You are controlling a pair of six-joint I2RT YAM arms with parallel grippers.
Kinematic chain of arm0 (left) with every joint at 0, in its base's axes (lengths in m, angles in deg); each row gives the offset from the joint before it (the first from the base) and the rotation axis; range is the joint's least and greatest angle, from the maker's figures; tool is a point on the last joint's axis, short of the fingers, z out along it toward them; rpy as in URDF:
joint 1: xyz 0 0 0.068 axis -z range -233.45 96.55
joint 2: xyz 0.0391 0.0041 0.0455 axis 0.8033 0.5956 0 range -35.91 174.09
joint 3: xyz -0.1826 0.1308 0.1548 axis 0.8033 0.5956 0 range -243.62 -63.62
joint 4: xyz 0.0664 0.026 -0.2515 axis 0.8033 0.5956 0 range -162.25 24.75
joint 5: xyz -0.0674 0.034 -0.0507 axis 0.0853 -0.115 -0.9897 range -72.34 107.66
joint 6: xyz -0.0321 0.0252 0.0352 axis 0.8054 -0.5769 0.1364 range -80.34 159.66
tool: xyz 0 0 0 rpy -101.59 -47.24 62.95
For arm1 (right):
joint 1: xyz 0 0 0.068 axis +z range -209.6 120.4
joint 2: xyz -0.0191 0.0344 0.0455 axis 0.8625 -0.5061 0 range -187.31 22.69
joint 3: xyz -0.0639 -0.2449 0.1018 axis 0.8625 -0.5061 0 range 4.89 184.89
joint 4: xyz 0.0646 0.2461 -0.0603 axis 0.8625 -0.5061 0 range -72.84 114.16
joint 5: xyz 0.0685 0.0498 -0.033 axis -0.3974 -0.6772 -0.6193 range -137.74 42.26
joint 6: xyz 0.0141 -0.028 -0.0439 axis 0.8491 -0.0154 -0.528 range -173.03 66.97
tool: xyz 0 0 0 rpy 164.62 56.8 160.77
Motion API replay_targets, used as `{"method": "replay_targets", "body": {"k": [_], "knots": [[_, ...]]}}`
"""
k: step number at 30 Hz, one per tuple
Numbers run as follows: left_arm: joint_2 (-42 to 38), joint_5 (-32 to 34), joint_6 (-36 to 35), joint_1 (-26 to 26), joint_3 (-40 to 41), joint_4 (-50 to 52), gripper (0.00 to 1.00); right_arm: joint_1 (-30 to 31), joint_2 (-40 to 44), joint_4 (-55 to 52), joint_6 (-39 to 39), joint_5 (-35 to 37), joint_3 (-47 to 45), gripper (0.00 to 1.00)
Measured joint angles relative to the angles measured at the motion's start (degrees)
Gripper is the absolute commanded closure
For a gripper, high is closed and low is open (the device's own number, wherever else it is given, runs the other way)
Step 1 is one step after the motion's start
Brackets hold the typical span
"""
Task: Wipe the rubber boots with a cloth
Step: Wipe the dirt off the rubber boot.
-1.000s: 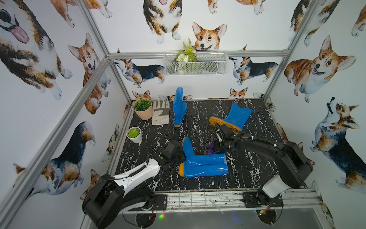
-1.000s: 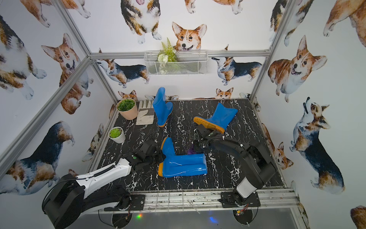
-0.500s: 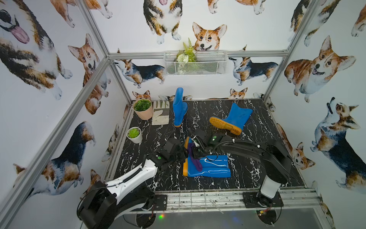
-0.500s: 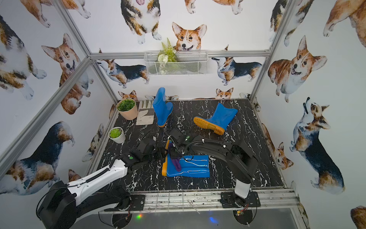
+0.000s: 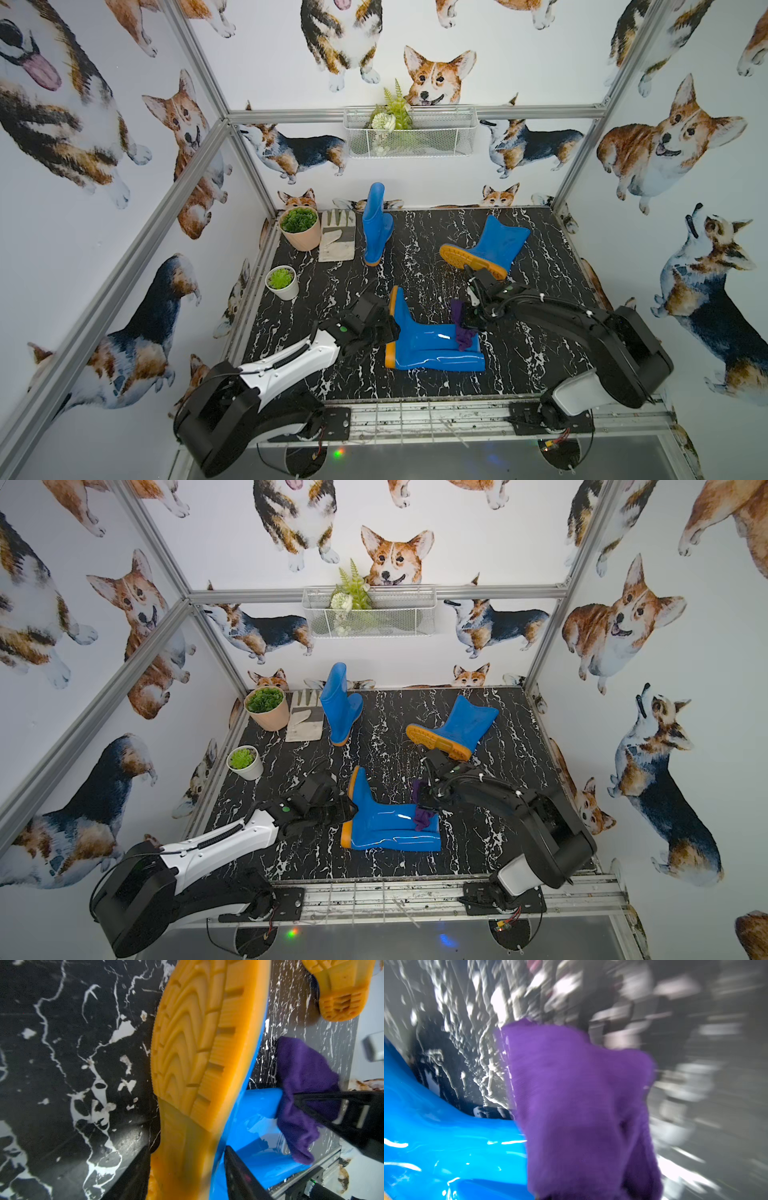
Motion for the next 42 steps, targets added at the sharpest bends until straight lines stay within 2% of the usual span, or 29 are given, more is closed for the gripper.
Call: {"method": "replay_targets", "body": {"k": [3, 6, 11, 14, 16, 19, 23, 25, 27, 31, 34, 38, 39, 42], "knots": [[2.51, -0.83, -0.35, 0.83, -0.92, -0.68, 0.42, 0.90, 4.37, -2.14, -0.13, 1.29, 1.95, 1.00], [4.63, -0.98, -0.48, 1.07, -1.44, -1.09, 0.43, 7.28, 2.67, -2.34, 0.39, 2.47, 7.32, 1.00], [5.44, -0.57, 0.26, 1.11, -1.57, -1.33, 0.43, 18.56, -12.15, 2.40, 1.40, 0.04, 18.27, 1.00], [4.85, 0.28, 1.09, 1.16, -1.42, -1.55, 0.44, 20.33, -19.12, 3.80, 1.60, -2.05, 21.38, 1.00], [4.37, 0.68, 1.60, 1.16, -1.03, -1.75, 0.45, 19.12, -21.55, 4.98, 1.92, -2.93, 20.28, 1.00], [4.11, 0.83, 2.32, 1.16, -0.09, -2.97, 0.45, 13.94, -19.93, 9.05, 2.43, -6.67, 12.96, 1.00], [4.68, 0.66, 3.08, 1.16, 0.76, -5.11, 0.45, 4.50, -11.10, 8.70, 1.75, -8.04, 3.34, 1.00], [5.66, 0.33, 3.28, 1.16, 0.98, -6.05, 0.47, -1.38, -5.07, 4.57, 1.53, -6.12, 0.20, 1.00], [6.80, -0.02, 3.43, 1.16, 0.94, -7.08, 0.53, -4.61, -0.11, 1.73, 0.39, -4.04, -0.55, 1.00], [8.70, -0.31, 3.34, 1.16, -0.31, -7.23, 0.72, -4.92, 6.38, -0.96, -0.20, -2.84, 2.14, 1.00], [9.35, -0.37, 3.93, 1.16, -1.09, -7.19, 0.76, -1.38, 6.64, -1.22, 0.35, -1.53, 4.92, 1.00], [9.01, 0.17, 5.55, 1.16, -1.99, -5.77, 0.78, 8.85, 1.14, -1.20, 0.61, -0.76, 12.96, 1.00], [8.66, 0.57, 6.05, 1.16, -2.01, -5.33, 0.74, 11.43, -1.09, -0.94, 0.59, -0.35, 15.23, 1.00], [7.80, 2.27, 7.67, 1.16, -1.92, -4.55, 0.54, 16.28, -6.84, 0.52, 0.55, -0.44, 19.39, 1.00]]}}
